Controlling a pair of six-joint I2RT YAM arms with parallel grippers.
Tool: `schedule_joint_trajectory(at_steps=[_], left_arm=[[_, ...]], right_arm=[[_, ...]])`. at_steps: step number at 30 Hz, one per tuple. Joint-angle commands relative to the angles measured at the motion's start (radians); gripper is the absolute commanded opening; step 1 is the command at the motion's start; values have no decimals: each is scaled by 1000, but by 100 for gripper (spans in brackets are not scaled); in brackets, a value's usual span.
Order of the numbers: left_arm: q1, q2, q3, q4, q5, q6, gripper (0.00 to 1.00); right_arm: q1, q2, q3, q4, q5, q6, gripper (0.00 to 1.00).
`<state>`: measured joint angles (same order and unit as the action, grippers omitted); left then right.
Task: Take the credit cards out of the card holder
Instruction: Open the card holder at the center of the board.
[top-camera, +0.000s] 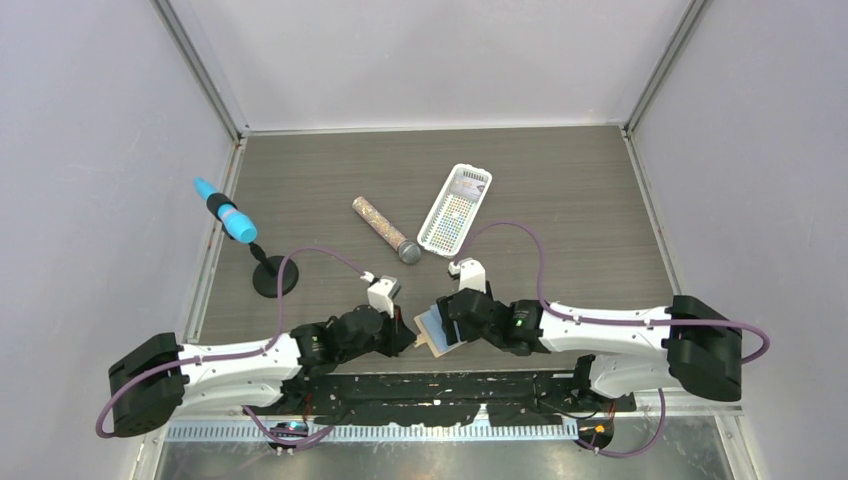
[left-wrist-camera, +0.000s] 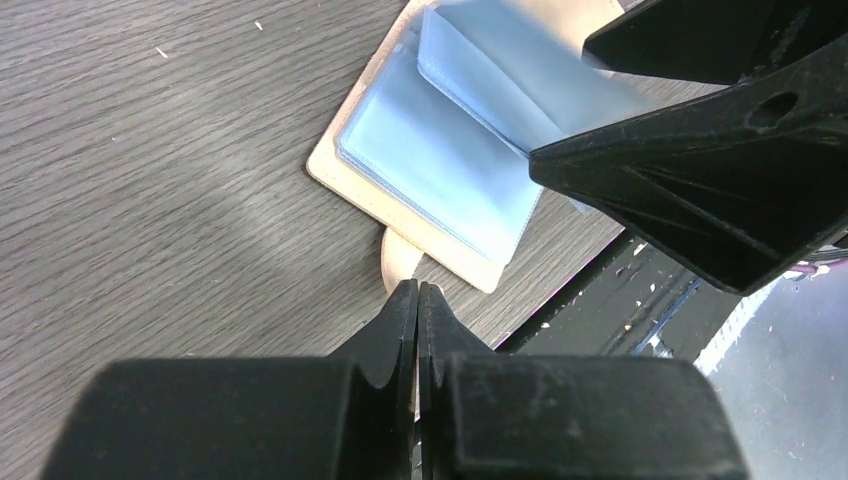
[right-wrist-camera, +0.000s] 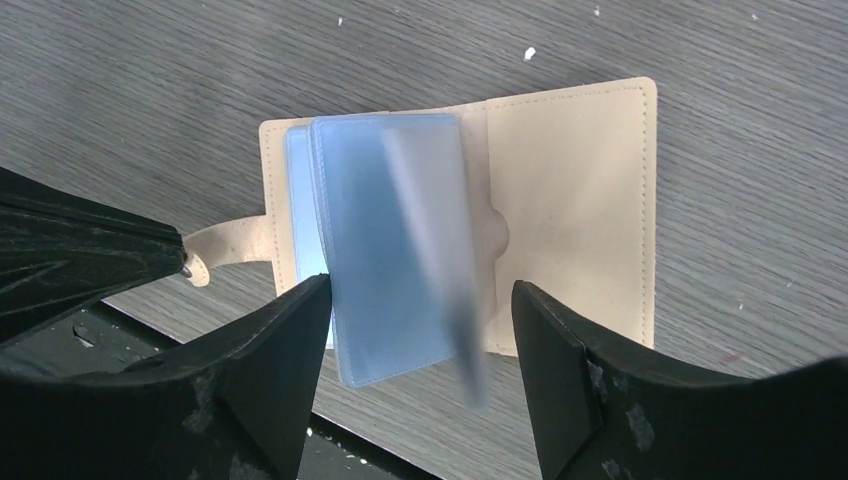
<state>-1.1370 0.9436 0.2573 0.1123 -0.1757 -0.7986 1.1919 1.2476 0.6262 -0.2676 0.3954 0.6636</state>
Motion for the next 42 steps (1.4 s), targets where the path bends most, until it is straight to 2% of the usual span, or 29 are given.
schedule_joint_trajectory(at_steps=[1,11,16,24,32,36,42], left_arm=[[-3,-17,-3,-5,-36,3,0],[-3,-26,7,-62,-86,16,0],[-3,-20,35,-108,-107,34,0],[-2,-19,68,-188,-148,56,0],[0,-32,118,-245,-156,64,0],[-1,-41,153,-278,-152,55,16],[-1,-51,200,-264,-112,13,36]], right_arm=[[3,-33,2,-44,66,25,72],[-11,-118,-25,-104,100,36,65],[-35,-155,-52,-119,101,31,64],[-68,-191,-79,-116,77,23,63],[-71,-247,-71,-111,6,16,55],[-88,-274,-72,-78,-64,-5,50],[-213,-261,-124,32,-262,-23,46]])
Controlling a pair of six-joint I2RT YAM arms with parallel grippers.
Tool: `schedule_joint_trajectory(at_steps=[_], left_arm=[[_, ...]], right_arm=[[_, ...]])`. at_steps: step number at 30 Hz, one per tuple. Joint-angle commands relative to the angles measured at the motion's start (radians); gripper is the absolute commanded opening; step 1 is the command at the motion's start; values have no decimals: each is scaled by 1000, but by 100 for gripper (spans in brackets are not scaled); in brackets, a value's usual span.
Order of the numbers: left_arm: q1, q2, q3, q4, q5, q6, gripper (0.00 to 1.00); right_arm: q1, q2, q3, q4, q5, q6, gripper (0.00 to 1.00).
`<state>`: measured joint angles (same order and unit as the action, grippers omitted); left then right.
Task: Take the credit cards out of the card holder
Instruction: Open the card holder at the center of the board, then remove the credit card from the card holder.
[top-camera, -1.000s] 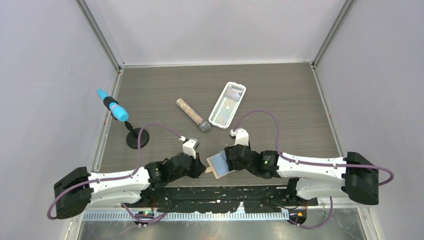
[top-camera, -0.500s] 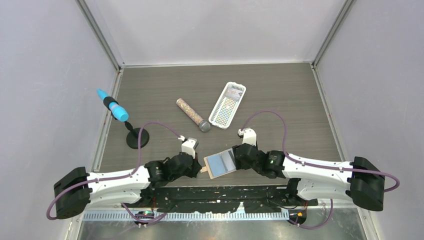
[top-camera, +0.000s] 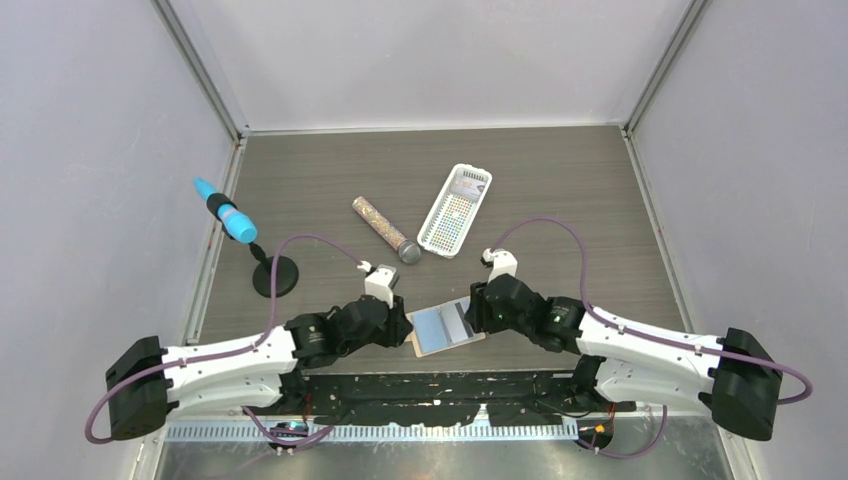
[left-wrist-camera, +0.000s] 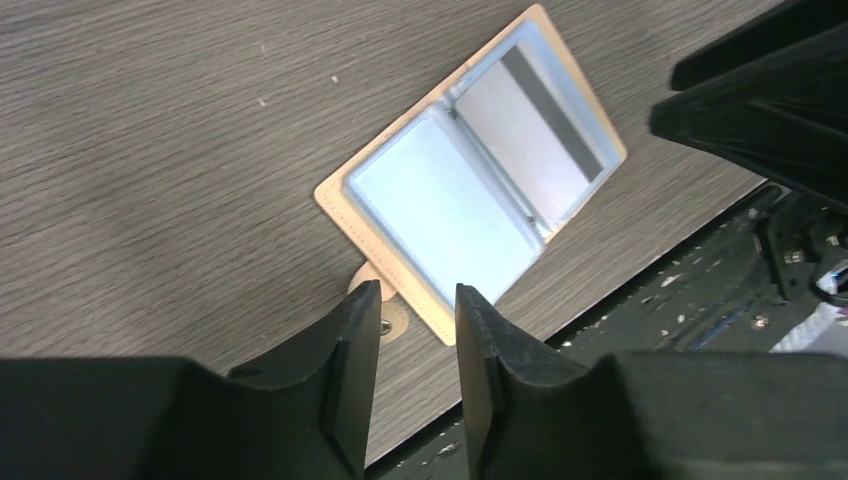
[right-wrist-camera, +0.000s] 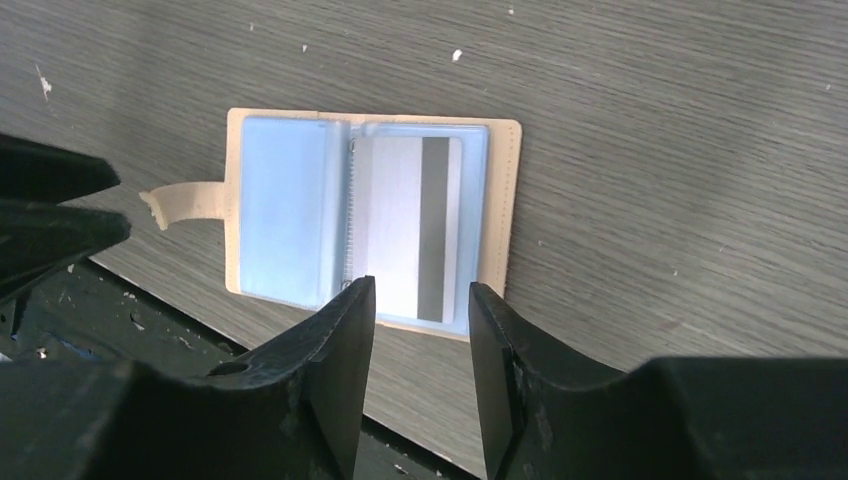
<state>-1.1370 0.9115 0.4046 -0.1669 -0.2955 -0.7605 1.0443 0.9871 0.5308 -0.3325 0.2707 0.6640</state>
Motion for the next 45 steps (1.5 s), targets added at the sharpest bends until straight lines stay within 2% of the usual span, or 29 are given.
schedule_joint_trajectory(at_steps=[1,5,10,17,22,31,39,45], left_arm=[[-1,-16,58,29,20,-30,39],[-1,36,77,119,79,-49,44],[0,180,120,218,115,-77,45],[-1,344,84,451,111,-156,45],[-1,433,86,494,107,-176,45],[-1,448,25,533,50,-212,48],[-1,493,-14,635,52,-247,48],[-1,510,-9,653,60,-261,47]], right_arm=[[-86,1,-38,121,-168,-27,46],[-156,27,-68,205,-286,-44,39],[-211,87,-97,310,-378,-48,38],[-238,172,-119,386,-416,-61,37],[-246,197,-157,432,-437,-53,36],[-246,200,-247,524,-461,23,33],[-247,198,-309,584,-465,76,32],[-247,182,-323,587,-460,89,32]])
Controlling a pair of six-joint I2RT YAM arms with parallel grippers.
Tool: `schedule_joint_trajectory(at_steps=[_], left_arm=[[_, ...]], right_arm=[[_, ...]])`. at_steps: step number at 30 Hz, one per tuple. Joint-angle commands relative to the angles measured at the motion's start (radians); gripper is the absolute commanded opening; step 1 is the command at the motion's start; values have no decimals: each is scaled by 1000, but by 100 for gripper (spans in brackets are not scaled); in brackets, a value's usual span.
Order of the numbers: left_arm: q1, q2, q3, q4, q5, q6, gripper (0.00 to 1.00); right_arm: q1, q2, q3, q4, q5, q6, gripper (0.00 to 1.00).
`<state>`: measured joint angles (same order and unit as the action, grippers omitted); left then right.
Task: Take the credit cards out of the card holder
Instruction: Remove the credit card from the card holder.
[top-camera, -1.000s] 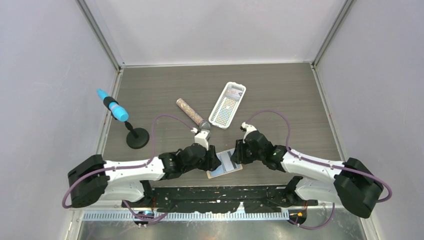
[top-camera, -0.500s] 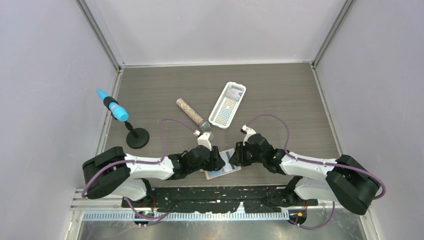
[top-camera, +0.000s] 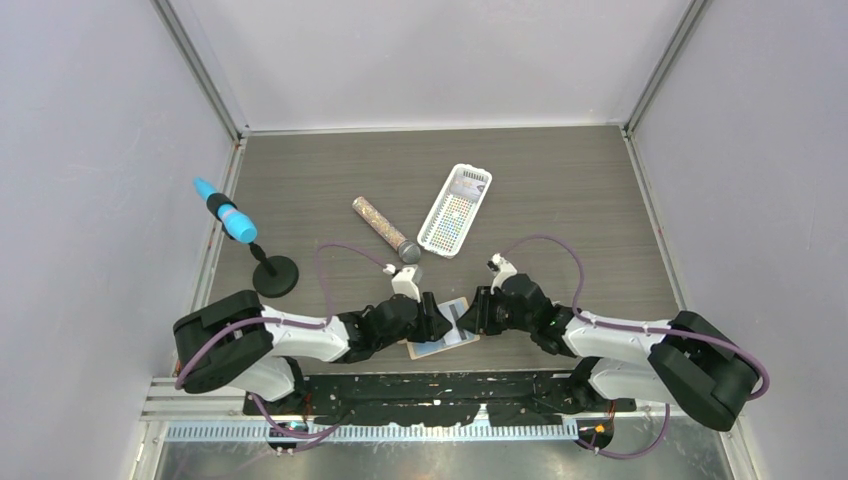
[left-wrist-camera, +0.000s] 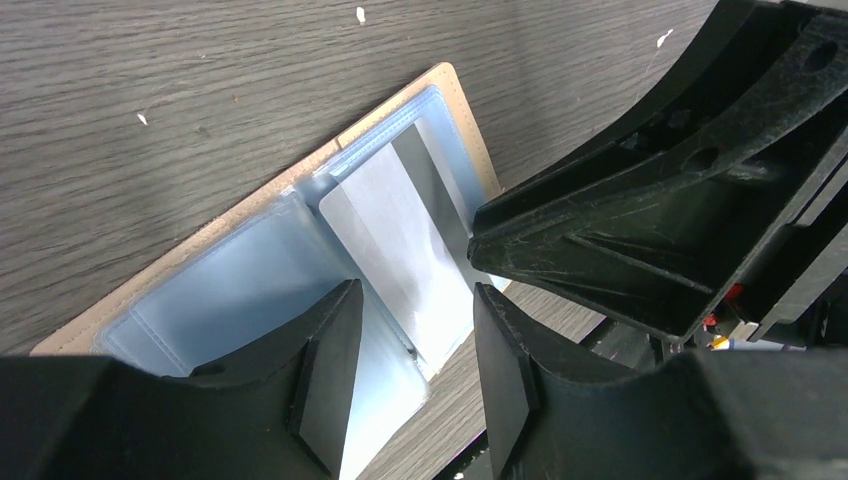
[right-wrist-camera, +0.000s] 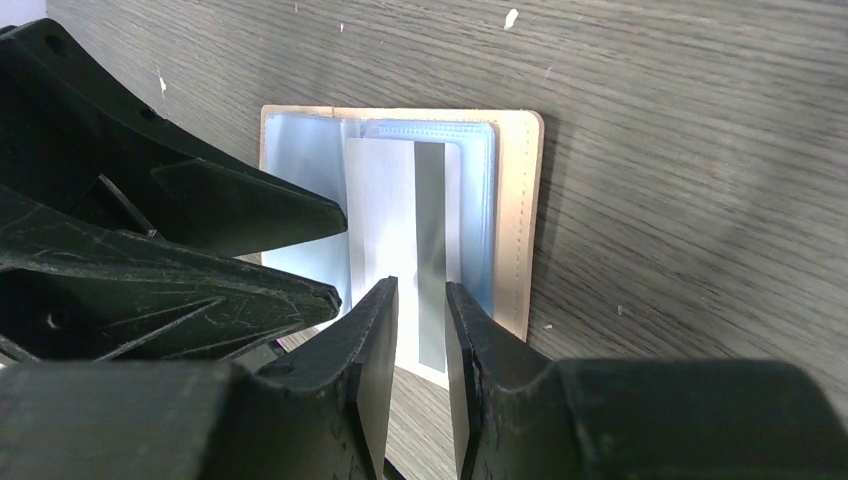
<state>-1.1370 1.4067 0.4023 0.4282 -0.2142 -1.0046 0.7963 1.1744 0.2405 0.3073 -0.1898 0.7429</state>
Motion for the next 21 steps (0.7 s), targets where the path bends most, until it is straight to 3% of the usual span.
schedule_joint_trajectory(at_steps=[1,21], left_arm=[[-1,15,-8,59,-23,-19,47],[-1,-49,9,37,-67,-8,48]], right_arm=[[1,-9,-34,-54,3,11,31],[1,-28,-45,-59,8,10,32]])
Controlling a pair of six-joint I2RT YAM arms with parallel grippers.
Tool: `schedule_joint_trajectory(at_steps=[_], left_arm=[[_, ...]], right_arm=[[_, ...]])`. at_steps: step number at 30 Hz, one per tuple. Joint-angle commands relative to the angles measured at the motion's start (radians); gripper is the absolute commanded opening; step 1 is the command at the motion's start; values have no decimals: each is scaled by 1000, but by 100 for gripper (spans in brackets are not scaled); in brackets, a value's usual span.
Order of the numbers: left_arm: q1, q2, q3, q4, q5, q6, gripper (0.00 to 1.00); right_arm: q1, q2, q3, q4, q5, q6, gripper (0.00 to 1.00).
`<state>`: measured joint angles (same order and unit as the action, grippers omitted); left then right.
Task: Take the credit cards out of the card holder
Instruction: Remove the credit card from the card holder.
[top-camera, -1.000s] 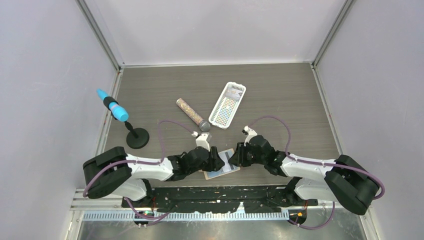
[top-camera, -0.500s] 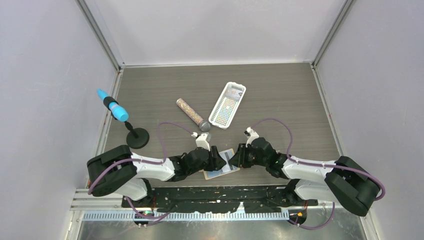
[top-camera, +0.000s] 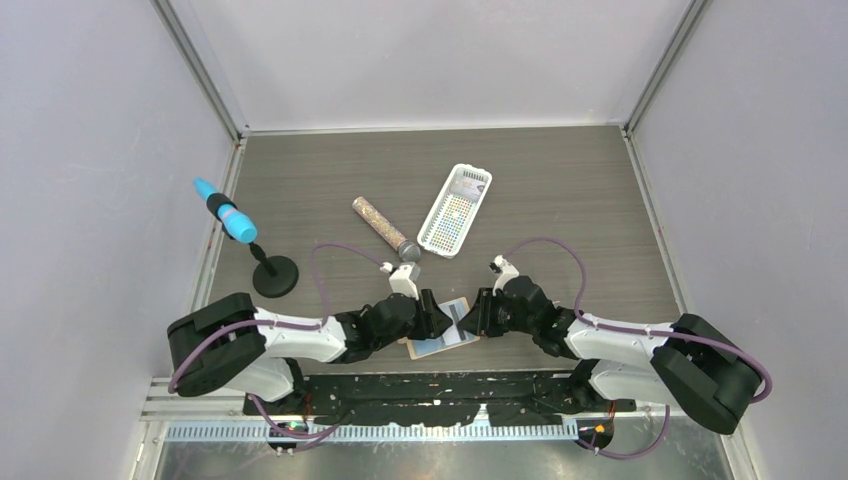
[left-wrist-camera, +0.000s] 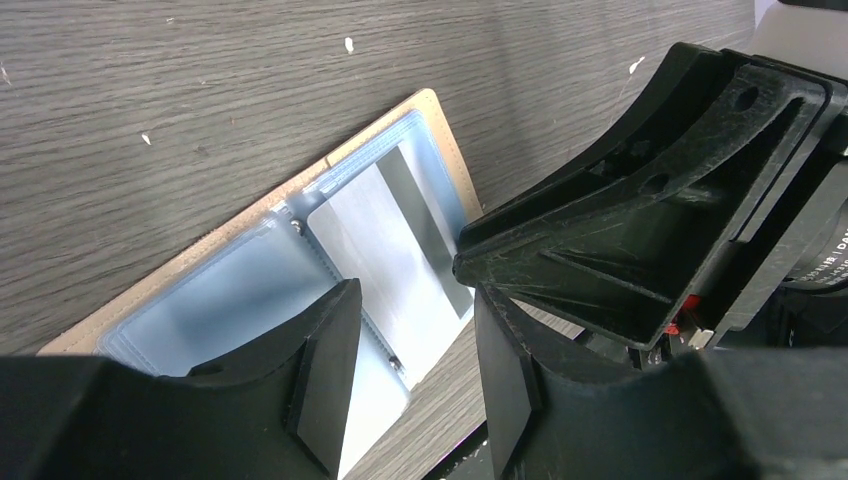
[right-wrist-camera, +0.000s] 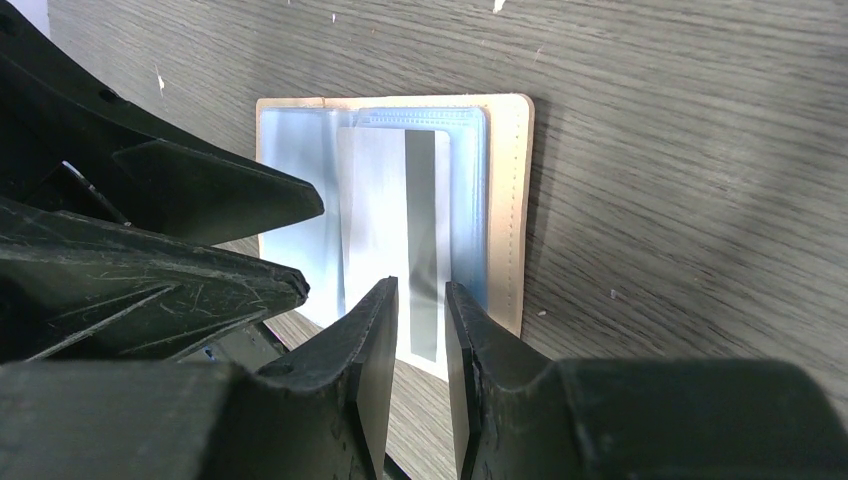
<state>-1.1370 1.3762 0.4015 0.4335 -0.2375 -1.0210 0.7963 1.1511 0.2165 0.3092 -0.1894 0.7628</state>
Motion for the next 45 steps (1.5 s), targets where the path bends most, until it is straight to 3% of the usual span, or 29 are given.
schedule_joint_trajectory(at_steps=[1,15,21,31,39,45], left_arm=[[-1,-15,15,19,-45,8,48],[-1,53,33,8,-42,-11,47],[0,70,43,40,-3,6,37],[-1,85,27,109,52,-58,43],[-1,29,95,-203,-16,-130,44],[-1,37,106,-212,-19,-150,44]], right_arm=[[1,-4,-21,-61,8,-11,31],[2,-19,-17,-79,8,-17,32],[1,-28,-17,-85,6,-20,31],[1,-37,-19,-88,10,-20,31],[1,-59,-30,-91,16,-13,27],[2,-71,-36,-92,19,-10,26]])
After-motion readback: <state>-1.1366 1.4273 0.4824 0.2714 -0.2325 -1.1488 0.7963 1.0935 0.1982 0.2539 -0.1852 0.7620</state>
